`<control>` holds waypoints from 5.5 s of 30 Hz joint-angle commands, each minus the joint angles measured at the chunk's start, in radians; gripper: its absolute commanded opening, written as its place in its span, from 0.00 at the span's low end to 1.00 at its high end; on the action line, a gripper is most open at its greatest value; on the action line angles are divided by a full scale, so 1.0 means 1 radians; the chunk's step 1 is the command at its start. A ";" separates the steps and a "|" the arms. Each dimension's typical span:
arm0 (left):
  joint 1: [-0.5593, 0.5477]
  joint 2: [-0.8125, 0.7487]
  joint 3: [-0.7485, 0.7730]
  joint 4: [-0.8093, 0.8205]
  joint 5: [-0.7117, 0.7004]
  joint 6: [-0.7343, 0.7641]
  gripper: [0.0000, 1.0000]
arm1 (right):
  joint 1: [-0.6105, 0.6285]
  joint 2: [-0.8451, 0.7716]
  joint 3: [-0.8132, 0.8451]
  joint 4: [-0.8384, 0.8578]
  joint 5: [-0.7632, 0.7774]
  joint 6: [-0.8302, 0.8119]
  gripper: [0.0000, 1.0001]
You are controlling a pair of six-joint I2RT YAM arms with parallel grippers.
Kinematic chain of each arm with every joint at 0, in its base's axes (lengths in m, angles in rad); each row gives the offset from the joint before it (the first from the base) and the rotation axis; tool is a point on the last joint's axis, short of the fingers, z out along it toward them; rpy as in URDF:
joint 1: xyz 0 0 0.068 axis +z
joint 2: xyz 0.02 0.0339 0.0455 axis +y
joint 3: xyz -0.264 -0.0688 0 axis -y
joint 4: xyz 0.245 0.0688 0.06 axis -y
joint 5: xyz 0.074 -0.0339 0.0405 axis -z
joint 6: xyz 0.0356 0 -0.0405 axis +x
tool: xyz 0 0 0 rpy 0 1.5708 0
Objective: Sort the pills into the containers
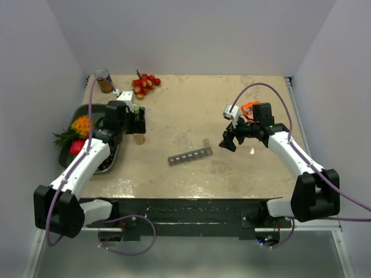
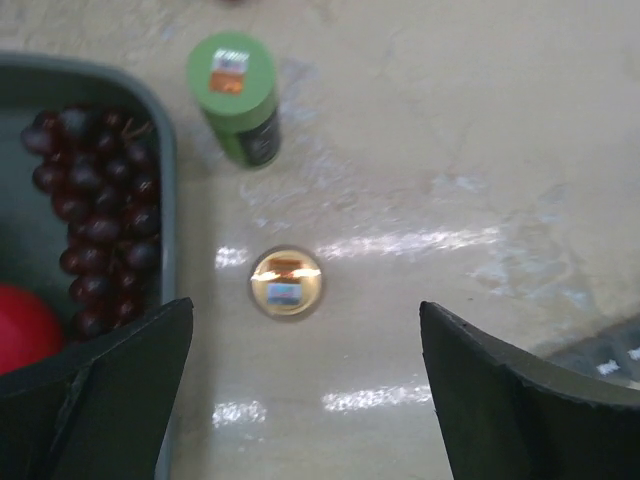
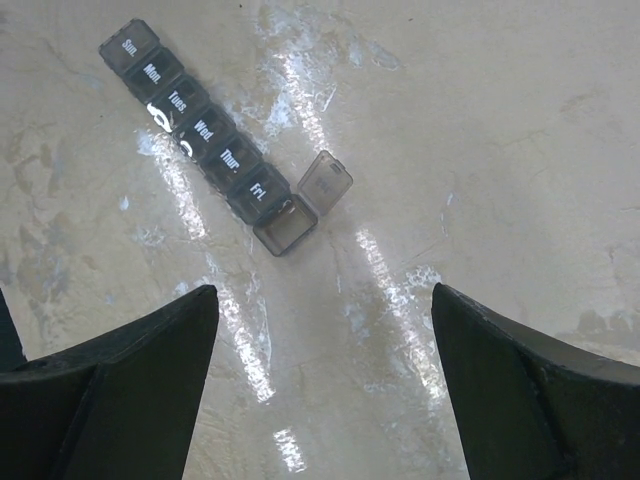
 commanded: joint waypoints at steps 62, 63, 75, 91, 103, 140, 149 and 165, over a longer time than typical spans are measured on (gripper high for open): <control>-0.311 -0.101 -0.214 0.402 0.451 -0.469 0.00 | 0.280 -0.140 0.049 -0.150 -0.075 -0.144 0.99; -0.318 -0.091 -0.213 0.424 0.445 -0.478 0.00 | 0.286 -0.137 0.047 -0.136 -0.070 -0.115 0.99; -0.427 -0.002 -0.170 0.557 0.380 -0.579 0.00 | 0.346 -0.071 0.038 -0.012 -0.085 0.014 0.99; -0.453 0.008 -0.170 0.643 0.391 -0.632 0.00 | 0.398 -0.011 0.013 0.003 -0.141 0.010 0.62; -0.451 -0.097 -0.242 0.726 0.431 -0.581 0.63 | 0.408 0.002 0.073 -0.178 -0.237 -0.142 0.00; -0.480 -0.136 -0.240 0.514 0.836 0.379 0.69 | 0.408 -0.037 0.059 -0.287 -0.276 -0.302 0.00; -0.480 -0.124 -0.289 0.595 0.801 0.151 0.00 | 0.406 -0.047 0.042 -0.222 -0.213 -0.221 0.00; -0.451 -0.082 -0.302 0.355 0.428 -0.934 0.00 | 0.305 -0.080 -0.017 0.000 -0.107 0.017 0.00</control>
